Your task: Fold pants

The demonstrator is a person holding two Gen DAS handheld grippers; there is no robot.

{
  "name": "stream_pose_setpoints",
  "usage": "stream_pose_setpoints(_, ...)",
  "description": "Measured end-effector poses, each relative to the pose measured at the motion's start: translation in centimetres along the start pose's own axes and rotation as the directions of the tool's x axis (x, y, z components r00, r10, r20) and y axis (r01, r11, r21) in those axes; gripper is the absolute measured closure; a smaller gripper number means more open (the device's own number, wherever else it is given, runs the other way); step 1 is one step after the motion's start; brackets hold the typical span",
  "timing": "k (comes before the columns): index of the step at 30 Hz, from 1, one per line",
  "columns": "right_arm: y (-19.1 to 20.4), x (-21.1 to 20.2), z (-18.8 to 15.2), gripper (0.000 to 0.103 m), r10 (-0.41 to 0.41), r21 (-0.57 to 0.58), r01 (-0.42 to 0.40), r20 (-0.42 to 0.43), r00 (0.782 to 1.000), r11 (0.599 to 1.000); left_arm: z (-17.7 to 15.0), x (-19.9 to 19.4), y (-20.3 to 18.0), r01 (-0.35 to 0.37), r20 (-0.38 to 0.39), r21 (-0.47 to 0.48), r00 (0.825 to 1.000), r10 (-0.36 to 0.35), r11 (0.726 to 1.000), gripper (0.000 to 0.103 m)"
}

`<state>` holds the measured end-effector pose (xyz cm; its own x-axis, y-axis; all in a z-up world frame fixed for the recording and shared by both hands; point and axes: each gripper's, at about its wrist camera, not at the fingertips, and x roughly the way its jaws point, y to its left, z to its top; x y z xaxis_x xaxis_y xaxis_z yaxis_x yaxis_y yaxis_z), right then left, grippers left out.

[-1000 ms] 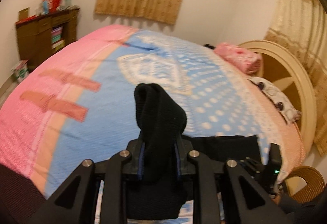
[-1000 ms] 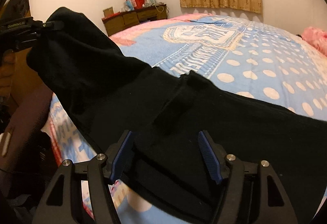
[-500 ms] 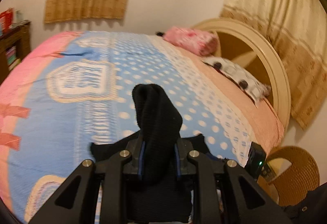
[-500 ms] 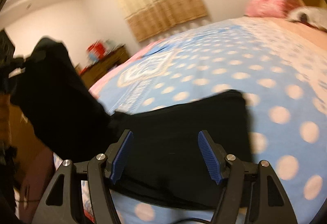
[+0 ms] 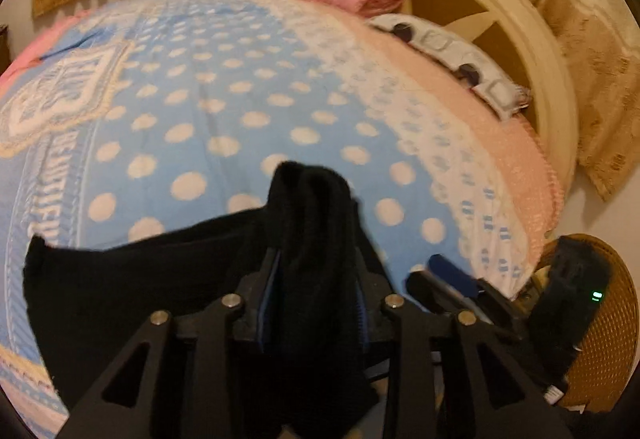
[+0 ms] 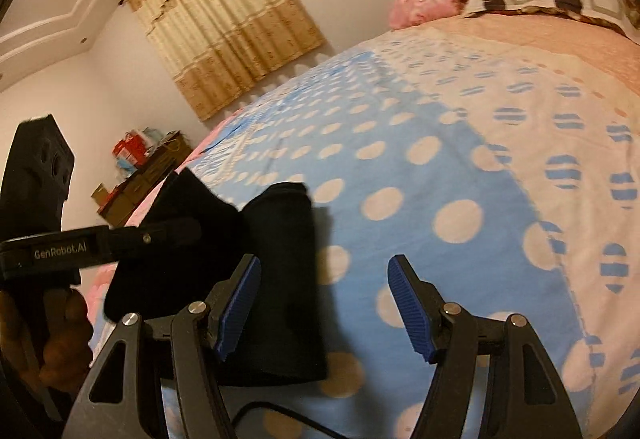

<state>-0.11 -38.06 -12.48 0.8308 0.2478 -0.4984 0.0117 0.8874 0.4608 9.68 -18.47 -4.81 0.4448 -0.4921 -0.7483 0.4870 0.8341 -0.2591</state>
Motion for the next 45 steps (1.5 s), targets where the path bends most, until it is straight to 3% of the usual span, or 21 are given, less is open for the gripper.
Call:
stream_pose_setpoints(2,-0.6,-0.2,-0.1,0.036,-0.016,0.015,0.016,0.005,1.0,1.0,0.2,-1.9,-0.7,-0.004,0.064,0.044,0.998,0.001,0.999,0.057)
stream_pose_setpoints(4,-1.2,-0.4,0.0,0.036,-0.033,0.035,0.032,0.015,0.999,0.999,0.4,-3.5,-0.7,0.011,0.129,0.064,0.991,-0.02,0.998,0.039)
stream_pose_setpoints(7,-1.7,-0.9,0.0,0.036,-0.031,0.051,0.029,0.029,0.999,0.998,0.3,-6.1,0.1,-0.037,0.226,0.073,0.974,0.02,0.997,0.027)
stream_pose_setpoints(11,-1.0,-1.4,0.0,0.036,0.077,0.022,-0.078,0.027,0.997,0.997,-1.1,-7.0,2.8,-0.161,0.225,0.081,0.964,0.14,0.984,0.027)
stream_pose_setpoints(15,0.2,-2.1,0.6,0.036,0.172,-0.004,-0.172,0.032,0.985,0.985,-4.4,-5.9,7.0,-0.251,0.118,0.04,0.962,0.245,0.967,0.027)
stream_pose_setpoints(19,2.8,-2.0,0.7,0.036,0.233,-0.068,-0.233,-0.017,0.972,0.97,-7.5,-5.0,9.9,-0.373,0.053,0.018,0.927,0.371,0.928,0.027)
stream_pose_setpoints(21,3.9,-1.3,1.0,0.036,0.215,-0.091,-0.219,-0.053,0.975,0.971,-8.4,-5.2,10.7,-0.367,0.052,-0.013,0.929,0.368,0.93,0.027)
stream_pose_setpoints(25,3.5,1.2,3.3,0.037,0.183,-0.028,-0.187,-0.107,0.977,0.982,-8.3,-5.5,11.4,-0.356,0.1,-0.039,0.928,0.358,0.934,0.027)
stream_pose_setpoints(26,3.5,2.0,3.5,0.04,0.181,-0.023,-0.186,-0.143,0.973,0.982,-8.1,-5.2,11.5,-0.358,0.099,-0.045,0.928,0.36,0.933,0.027)
stream_pose_setpoints(29,4.1,4.5,4.0,0.091,0.168,-0.04,-0.183,-0.241,0.956,0.982,-7.8,-4.7,12.5,-0.334,0.084,-0.092,0.936,0.342,0.938,0.027)
stream_pose_setpoints(30,4.9,4.5,4.2,0.092,0.177,-0.07,-0.199,-0.242,0.954,0.977,-7.7,-4.5,12.8,-0.332,0.083,-0.104,0.936,0.341,0.937,0.027)
stream_pose_setpoints(34,6.8,2.7,5.7,0.093,0.188,-0.156,-0.215,-0.171,0.967,0.964,-8.4,-4.3,13.1,-0.321,0.092,-0.123,0.938,0.333,0.939,0.025)
stream_pose_setpoints(37,6.1,4.2,5.5,0.093,0.076,-0.178,-0.115,-0.213,0.974,0.977,-8.9,-4.0,13.6,-0.301,0.09,-0.154,0.944,0.317,0.941,0.018)
stream_pose_setpoints(39,4.8,5.9,4.3,0.093,0.009,-0.176,-0.06,-0.278,0.96,0.983,-9.0,-4.0,13.9,-0.29,0.09,-0.168,0.947,0.308,0.942,0.016)
stream_pose_setpoints(41,4.1,5.9,4.0,0.093,0.027,-0.165,-0.077,-0.287,0.957,0.983,-9.0,-4.0,14.2,-0.275,0.087,-0.178,0.952,0.293,0.945,0.015)
stream_pose_setpoints(43,4.2,5.3,4.6,0.081,0.03,-0.157,-0.078,-0.287,0.958,0.985,-9.0,-3.9,14.4,-0.269,0.085,-0.188,0.954,0.288,0.945,0.014)
stream_pose_setpoints(44,4.2,4.9,5.2,0.066,0.0,-0.162,-0.044,-0.261,0.965,0.986,-9.0,-3.8,14.4,-0.264,0.084,-0.19,0.955,0.283,0.946,0.014)
stream_pose_setpoints(45,4.2,4.4,5.6,0.06,-0.021,-0.169,-0.02,-0.239,0.971,0.985,-9.1,-3.8,14.5,-0.258,0.082,-0.193,0.957,0.278,0.947,0.014)
